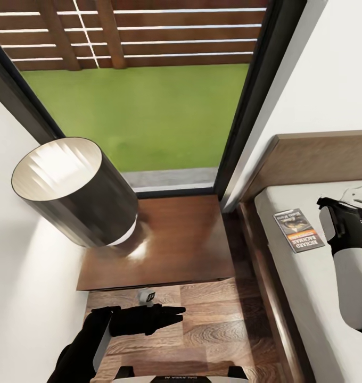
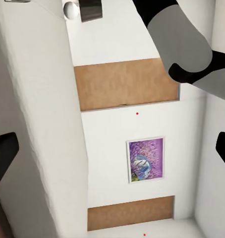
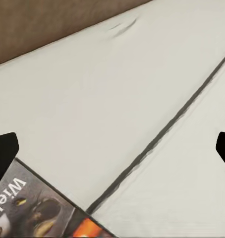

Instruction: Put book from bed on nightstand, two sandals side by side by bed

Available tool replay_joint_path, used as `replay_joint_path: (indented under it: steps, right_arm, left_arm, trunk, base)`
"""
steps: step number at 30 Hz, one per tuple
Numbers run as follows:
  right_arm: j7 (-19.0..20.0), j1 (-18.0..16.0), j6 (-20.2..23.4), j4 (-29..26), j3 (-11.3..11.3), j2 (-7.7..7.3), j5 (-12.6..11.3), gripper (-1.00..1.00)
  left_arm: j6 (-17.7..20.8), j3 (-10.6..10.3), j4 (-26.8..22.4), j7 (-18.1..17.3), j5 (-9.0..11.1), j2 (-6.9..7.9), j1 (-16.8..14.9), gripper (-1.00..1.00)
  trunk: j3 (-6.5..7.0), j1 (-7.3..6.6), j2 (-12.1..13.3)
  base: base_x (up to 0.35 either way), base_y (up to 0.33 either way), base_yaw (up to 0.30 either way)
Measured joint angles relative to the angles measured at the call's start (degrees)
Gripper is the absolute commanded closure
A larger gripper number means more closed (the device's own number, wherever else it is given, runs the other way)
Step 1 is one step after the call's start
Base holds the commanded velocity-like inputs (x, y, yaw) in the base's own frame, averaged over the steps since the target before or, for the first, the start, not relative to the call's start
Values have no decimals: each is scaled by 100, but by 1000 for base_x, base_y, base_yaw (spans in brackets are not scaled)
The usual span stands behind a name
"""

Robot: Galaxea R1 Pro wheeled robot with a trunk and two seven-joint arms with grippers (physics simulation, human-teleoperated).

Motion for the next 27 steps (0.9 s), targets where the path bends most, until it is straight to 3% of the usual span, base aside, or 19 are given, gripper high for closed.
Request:
replay_joint_path:
  steps: [3,6,7,9,12,13,16,19,24,27]
  right_arm:
    - [21,0,842,-341,-9,10,-345,-100]
    - [30,1,1904,-756,-5,13,-1404,-100]
    - [31,0,2517,-1030,2,12,-2107,-100]
    - [29,7,3112,-1365,6,9,-2925,-100]
    - [28,16,3405,-1752,7,7,-3543,-100]
    - [34,22,3532,-2303,7,6,-3927,-100]
    - [36,29,3719,-2715,11,6,-4045,-100]
    - [38,39,3884,-3066,29,7,-4346,-100]
    - [38,63,3886,-3113,114,23,-4532,-100]
    - [35,350,3887,-3110,380,36,-4564,-100]
  left_arm:
    - [0,1,0,0,1,2,0,-100]
    - [0,1,0,0,0,3,0,-100]
    - [0,1,0,0,0,3,0,-100]
    - [-4,1,0,0,0,3,0,-100]
    - [-7,1,0,0,0,3,0,-100]
    - [-9,1,0,0,0,3,0,-100]
    - [-9,1,0,0,0,3,0,-100]
    - [-9,1,0,0,0,3,0,-100]
    - [-16,1,0,0,0,3,0,-100]
    - [-28,1,3,0,-6,1,0,-100]
  trunk:
    - [54,-66,120]
    - [108,-132,241]
    - [126,-154,281]
    - [162,-198,361]
    - [216,-264,481]
    - [234,-286,521]
    - [287,-352,642]
    - [341,-418,762]
    - [431,-527,963]
    - [485,-593,1083]
  base:
    - [0,0,0]
    - [0,0,0]
    - [0,0,0]
    - [0,0,0]
    - [0,0,0]
    - [0,0,0]
    - [0,0,0]
    - [0,0,0]
    - [0,0,0]
    - [0,0,0]
